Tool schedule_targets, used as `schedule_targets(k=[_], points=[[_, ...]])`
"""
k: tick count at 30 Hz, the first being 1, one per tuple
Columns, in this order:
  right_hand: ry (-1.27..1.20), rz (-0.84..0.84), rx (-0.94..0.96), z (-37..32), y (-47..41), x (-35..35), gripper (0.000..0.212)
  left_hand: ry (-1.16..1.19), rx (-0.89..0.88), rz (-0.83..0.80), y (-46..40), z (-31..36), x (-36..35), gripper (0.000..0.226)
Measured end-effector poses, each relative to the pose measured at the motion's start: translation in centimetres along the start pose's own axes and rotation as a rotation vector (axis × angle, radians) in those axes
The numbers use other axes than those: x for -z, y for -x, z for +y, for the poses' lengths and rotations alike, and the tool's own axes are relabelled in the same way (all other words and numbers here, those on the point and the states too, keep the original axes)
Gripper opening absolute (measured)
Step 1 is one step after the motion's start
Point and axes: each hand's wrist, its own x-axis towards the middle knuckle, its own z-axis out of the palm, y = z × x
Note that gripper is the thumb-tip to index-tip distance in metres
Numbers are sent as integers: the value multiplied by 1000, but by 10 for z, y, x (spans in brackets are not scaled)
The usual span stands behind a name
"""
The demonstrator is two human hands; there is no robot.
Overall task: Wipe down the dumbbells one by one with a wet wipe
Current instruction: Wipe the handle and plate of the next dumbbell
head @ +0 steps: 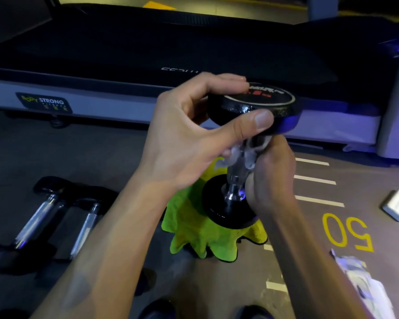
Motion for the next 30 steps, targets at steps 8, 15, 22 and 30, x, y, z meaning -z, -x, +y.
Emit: schedule_targets(k=[8,15,22,30], points=[[424,-322,60,14,18,13,33,-103,15,117,-9,-9,13,35],[324,-558,-93,21,7,35,46,-75,2,35,-4,-7,16,30],[350,-337,-48,27,25,2,52,-130,226,29,20,-44,15,88],[150,-444,27,25,38,26,29,-203,316,-2,47,-57,-2,34]])
